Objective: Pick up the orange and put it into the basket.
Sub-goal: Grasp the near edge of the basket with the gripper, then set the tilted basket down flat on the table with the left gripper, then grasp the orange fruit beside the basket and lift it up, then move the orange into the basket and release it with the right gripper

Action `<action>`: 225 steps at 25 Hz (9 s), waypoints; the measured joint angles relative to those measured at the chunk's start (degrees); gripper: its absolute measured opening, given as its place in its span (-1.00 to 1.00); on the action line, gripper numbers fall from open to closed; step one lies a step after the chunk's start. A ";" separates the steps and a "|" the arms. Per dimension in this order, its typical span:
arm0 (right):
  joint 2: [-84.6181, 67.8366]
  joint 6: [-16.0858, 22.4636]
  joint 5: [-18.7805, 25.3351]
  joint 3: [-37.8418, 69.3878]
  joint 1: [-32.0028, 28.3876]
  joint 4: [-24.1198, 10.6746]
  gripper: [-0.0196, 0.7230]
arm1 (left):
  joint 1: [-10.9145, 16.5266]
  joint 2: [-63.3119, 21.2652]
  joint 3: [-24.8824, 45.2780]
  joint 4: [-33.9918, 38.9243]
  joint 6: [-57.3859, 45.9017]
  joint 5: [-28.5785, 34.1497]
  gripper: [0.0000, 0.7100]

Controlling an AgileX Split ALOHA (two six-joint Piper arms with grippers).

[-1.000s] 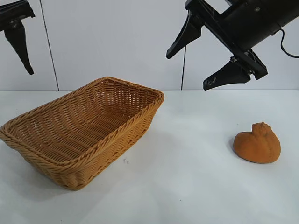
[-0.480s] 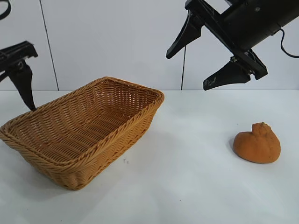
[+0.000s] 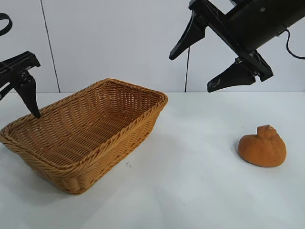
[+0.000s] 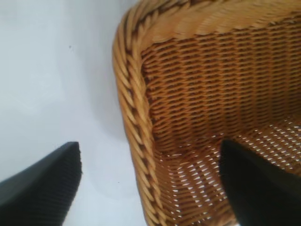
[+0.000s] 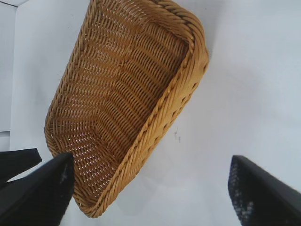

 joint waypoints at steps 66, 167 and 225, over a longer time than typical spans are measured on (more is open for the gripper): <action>0.00 0.00 1.73 0.00 0.00 0.01 0.69 | 5.59 26.16 -39.52 -11.74 51.00 30.07 0.11; 26.39 17.60 13.36 -15.96 -10.99 -38.66 0.59 | 18.90 -99.31 21.04 6.43 58.49 33.50 0.74; 26.97 20.73 13.40 -32.40 21.48 -39.98 0.53 | 18.90 -99.31 21.04 6.43 58.49 33.50 0.74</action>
